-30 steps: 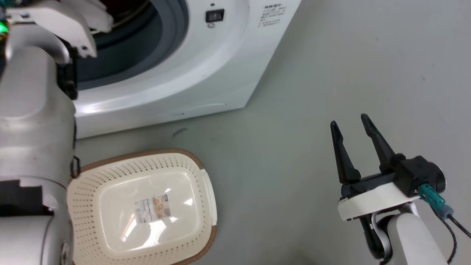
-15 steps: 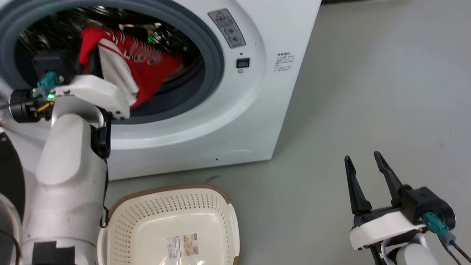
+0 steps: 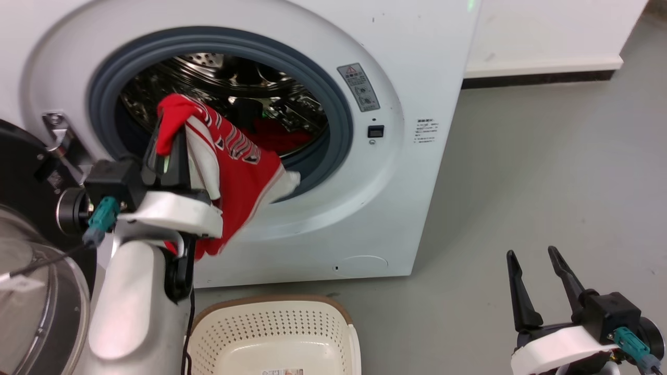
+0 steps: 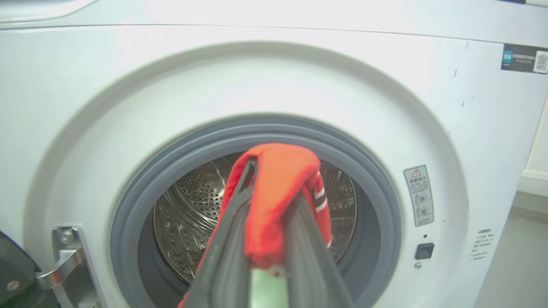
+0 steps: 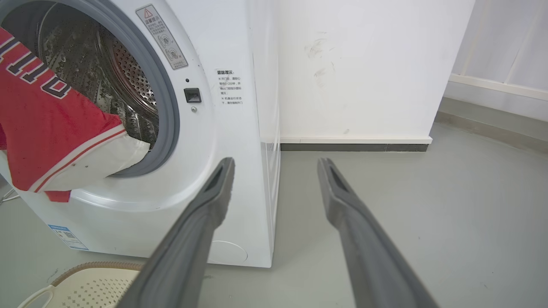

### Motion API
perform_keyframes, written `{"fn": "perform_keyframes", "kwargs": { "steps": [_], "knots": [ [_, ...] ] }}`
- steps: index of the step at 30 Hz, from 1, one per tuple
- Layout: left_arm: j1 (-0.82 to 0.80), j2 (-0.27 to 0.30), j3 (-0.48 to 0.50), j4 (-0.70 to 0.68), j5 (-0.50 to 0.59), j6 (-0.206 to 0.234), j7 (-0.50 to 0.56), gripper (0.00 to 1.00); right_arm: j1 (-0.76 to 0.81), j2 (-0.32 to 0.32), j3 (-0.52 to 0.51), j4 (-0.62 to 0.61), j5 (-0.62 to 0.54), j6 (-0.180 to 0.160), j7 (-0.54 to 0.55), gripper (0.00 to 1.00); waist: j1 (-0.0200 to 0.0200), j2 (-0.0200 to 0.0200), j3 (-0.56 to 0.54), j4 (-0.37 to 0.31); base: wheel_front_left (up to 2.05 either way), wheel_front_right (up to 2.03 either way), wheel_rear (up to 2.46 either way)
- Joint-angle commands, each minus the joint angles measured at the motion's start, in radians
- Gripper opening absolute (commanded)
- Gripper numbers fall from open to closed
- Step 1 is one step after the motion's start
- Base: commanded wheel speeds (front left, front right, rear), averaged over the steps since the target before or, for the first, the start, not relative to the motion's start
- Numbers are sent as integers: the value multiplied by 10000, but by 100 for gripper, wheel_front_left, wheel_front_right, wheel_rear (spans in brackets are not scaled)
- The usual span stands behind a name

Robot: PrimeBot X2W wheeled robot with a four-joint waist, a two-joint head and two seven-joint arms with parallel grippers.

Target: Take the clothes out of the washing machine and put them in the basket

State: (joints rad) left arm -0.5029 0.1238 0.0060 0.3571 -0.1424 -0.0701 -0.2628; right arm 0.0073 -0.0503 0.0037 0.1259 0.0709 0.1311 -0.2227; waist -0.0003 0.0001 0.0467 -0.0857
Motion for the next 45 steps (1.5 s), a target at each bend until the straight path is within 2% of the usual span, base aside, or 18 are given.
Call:
{"fn": "perform_keyframes", "kwargs": {
  "steps": [1, 6, 12, 18, 19, 22, 28, 37, 45],
  "knots": [
    [399, -49, 18, -452, 42, -24, -29, 0, 175, 3, -15, -99, 0, -7, 42, 100, 3, -1, -218, 212, 0, 0, 0],
    [1767, -273, -216, -1781, 126, -29, -29, 0, 369, 3, -18, -291, 2, -5, 194, 100, 3, -1, -398, 407, 0, 0, 0],
    [3569, -475, -654, -3024, 123, 228, 183, 0, 570, 3, -19, -497, -29, -7, 311, 100, 3, -1, -458, 571, 0, 0, 0],
    [4919, -601, -874, -2927, -241, 606, 534, 0, 529, 3, -1, -660, -16, -7, 329, 100, 3, -1, -153, 653, 0, 0, 0],
    [5288, -645, -990, -2499, -394, 756, 619, 0, 472, 3, 23, -692, 20, -7, 345, 100, 3, -1, 60, 706, 0, 0, 0],
    [5456, -676, -1078, -2034, -647, 845, 617, 0, 351, 4, 104, -730, 7, -7, 364, 100, 3, -1, 366, 737, 0, 0, 0],
    [4908, -714, -1458, -230, -1040, 866, 496, 0, -192, 4, 157, -870, -158, -7, 378, 100, 3, -1, 1563, 932, 0, 0, 0],
    [2669, -736, -2017, 2576, -1761, 958, 112, 0, -1469, 3, 463, -1023, -296, -7, 233, 100, 3, -1, 4018, 885, 0, 0, 0],
    [443, -734, -2267, 4835, -2178, 1072, -33, 0, -2536, 3, 751, -775, -339, -7, -57, 100, 3, -1, 5785, 523, 0, 0, 0]
  ]
}}
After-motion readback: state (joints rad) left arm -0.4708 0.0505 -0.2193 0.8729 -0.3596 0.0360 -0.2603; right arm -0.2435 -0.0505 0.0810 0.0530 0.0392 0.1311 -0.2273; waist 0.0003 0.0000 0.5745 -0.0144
